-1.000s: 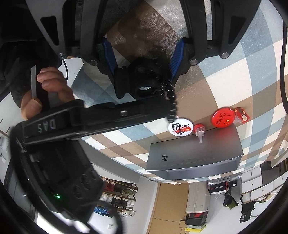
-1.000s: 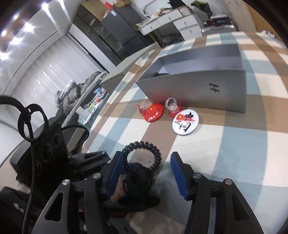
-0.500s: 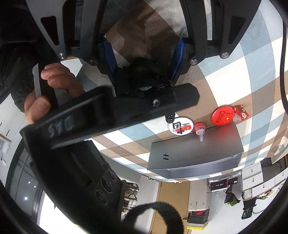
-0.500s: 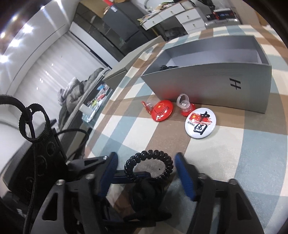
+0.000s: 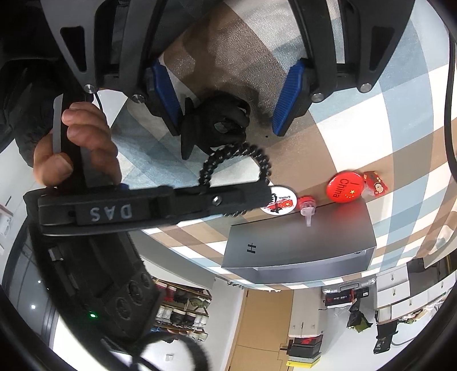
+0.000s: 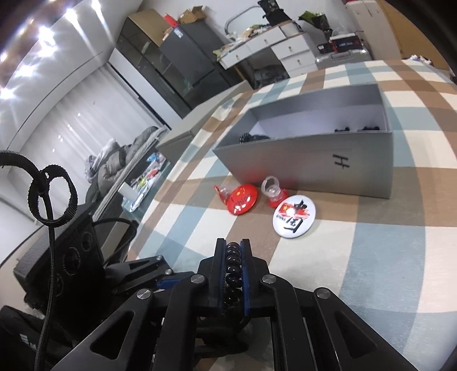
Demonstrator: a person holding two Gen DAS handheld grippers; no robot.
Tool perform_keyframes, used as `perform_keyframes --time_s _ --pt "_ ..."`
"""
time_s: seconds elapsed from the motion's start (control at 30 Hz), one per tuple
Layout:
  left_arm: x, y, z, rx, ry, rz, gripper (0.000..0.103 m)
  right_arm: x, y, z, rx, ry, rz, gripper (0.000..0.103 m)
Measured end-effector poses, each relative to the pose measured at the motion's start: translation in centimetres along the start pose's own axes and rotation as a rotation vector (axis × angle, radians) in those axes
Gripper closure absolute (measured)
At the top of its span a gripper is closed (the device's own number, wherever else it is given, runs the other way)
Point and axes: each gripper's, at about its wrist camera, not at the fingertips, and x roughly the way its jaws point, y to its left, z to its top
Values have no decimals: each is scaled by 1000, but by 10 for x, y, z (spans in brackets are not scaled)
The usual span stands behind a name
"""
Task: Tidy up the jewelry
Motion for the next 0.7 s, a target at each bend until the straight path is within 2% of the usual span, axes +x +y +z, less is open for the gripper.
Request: perform_keyframes --time_s 0.2,0.37,0.47,0.7 --pt "6 3 -1 -22 4 -4 43 -12 -7 2 21 -61 -14 95" --pt "3 2 5 -21 -4 -11 44 -14 -9 1 23 -59 -23 95" --pt "5 1 8 -11 -3 -36 64 -17 -10 0 19 -51 -24 95" --pt "3 -1 8 0 -18 3 64 -21 -10 -3 16 -56 -38 95"
